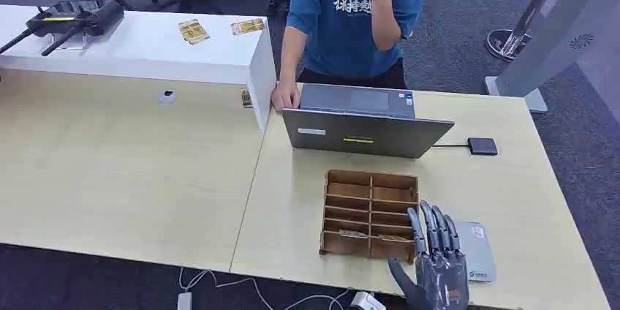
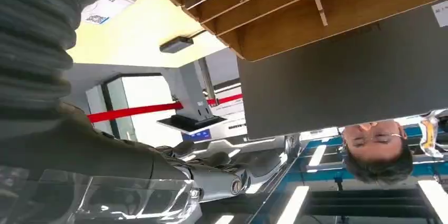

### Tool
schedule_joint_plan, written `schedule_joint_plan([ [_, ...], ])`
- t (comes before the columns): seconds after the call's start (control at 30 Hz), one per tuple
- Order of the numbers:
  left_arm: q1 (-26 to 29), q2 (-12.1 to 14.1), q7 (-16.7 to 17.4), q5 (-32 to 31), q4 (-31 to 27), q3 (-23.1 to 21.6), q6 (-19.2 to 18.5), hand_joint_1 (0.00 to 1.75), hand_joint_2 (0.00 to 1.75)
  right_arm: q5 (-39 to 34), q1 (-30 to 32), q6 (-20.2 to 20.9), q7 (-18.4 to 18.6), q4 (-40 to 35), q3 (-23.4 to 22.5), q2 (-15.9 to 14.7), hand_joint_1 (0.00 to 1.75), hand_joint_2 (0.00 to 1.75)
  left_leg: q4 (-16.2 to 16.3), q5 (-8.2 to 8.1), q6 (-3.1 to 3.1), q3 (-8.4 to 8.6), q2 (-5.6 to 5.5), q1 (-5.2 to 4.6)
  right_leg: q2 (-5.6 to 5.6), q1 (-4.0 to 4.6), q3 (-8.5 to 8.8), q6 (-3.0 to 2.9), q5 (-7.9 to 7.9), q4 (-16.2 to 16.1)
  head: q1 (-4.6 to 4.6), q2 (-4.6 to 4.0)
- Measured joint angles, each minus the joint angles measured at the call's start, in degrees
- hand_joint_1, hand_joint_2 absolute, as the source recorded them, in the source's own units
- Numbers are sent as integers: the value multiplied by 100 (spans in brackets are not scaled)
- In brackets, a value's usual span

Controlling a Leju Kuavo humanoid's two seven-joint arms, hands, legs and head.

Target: Pass the card to the sensor for recognition and then transmit it.

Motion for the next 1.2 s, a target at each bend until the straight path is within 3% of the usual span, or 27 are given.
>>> schedule_joint_plan([
  [0.23,1,0,0,4,0,0,0,0,0,-155,-25,0,66,31,129,-81,0,175,0,0,0,-1,0,0,0,0,0,0,0,0,0,0],
  [0.5,0,0,24,35,0,0,-7,0,0,-212,-318,321,901,286,702,-444,0,175,0,0,0,0,0,-1,0,0,0,0,1,0,0,0],
  [0.67,2,0,39,70,0,0,-7,0,0,-286,-443,596,1080,396,951,-634,0,175,0,0,0,0,0,0,0,0,0,0,1,0,-2,0],
  [1.2,6,0,42,90,0,0,-15,0,0,-645,-584,988,1091,393,1204,-896,0,175,0,0,0,-1,0,0,0,0,0,0,1,0,0,0],
])
